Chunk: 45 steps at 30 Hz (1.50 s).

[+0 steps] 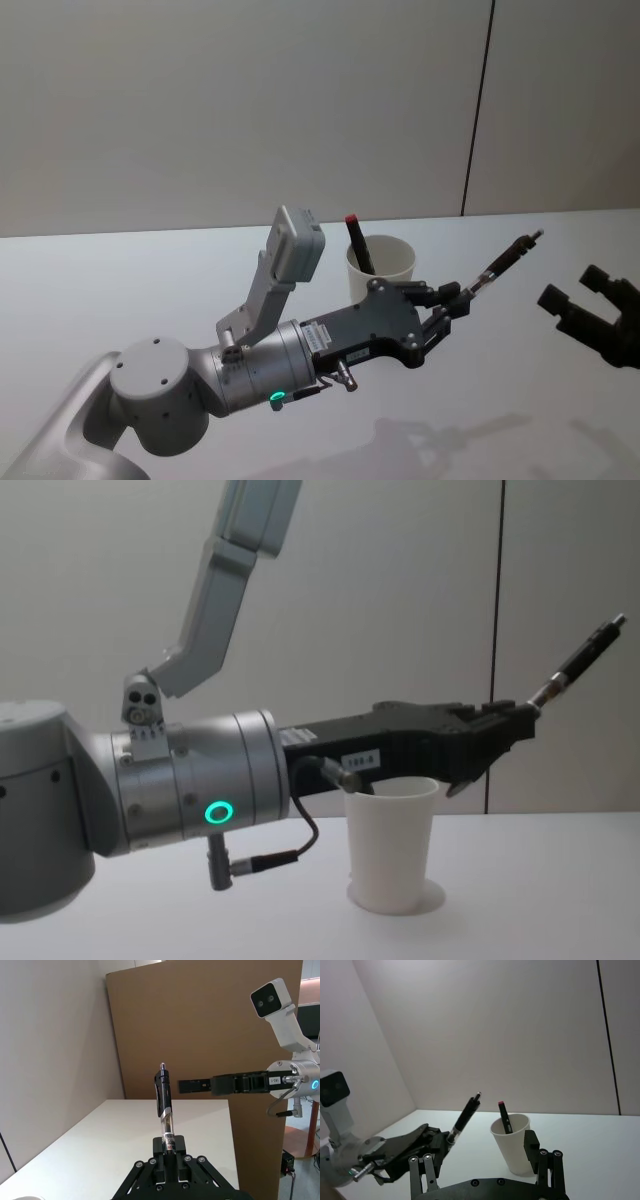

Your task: Place the pen into the pen holder.

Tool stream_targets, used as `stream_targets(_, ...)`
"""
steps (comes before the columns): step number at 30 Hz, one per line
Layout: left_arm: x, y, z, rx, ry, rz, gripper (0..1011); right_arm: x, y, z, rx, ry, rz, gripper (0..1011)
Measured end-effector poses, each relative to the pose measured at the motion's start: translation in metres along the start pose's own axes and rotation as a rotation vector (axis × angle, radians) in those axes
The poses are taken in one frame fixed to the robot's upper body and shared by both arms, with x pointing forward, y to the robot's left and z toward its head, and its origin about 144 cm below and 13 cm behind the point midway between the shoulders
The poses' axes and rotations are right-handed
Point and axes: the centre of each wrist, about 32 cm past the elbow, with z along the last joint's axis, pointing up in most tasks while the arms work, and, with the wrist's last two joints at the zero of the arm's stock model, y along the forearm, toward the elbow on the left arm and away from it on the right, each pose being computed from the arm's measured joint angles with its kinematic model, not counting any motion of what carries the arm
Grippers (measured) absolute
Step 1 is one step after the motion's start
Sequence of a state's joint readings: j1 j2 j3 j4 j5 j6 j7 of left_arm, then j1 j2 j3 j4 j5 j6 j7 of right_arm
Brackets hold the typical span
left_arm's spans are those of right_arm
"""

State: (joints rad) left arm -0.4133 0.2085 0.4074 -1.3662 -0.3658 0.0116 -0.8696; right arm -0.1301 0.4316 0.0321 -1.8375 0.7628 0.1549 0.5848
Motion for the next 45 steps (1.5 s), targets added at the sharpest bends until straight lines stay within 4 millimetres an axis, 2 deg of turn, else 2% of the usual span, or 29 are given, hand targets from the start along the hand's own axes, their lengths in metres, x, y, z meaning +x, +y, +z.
stream_targets(19, 0.000, 0.000, 0.000, 0.000, 0.000, 0.000, 140, -0.013, 0.029, -0.012, 0.056, 0.139, -0.029, 1002)
stream_targets(34, 0.000, 0.000, 0.000, 0.000, 0.000, 0.000, 140, -0.024, 0.052, -0.015, 0.025, 0.222, -0.037, 1002)
stream_targets(45, 0.000, 0.000, 0.000, 0.000, 0.000, 0.000, 140, -0.032, 0.060, -0.014, -0.001, 0.261, -0.055, 1002)
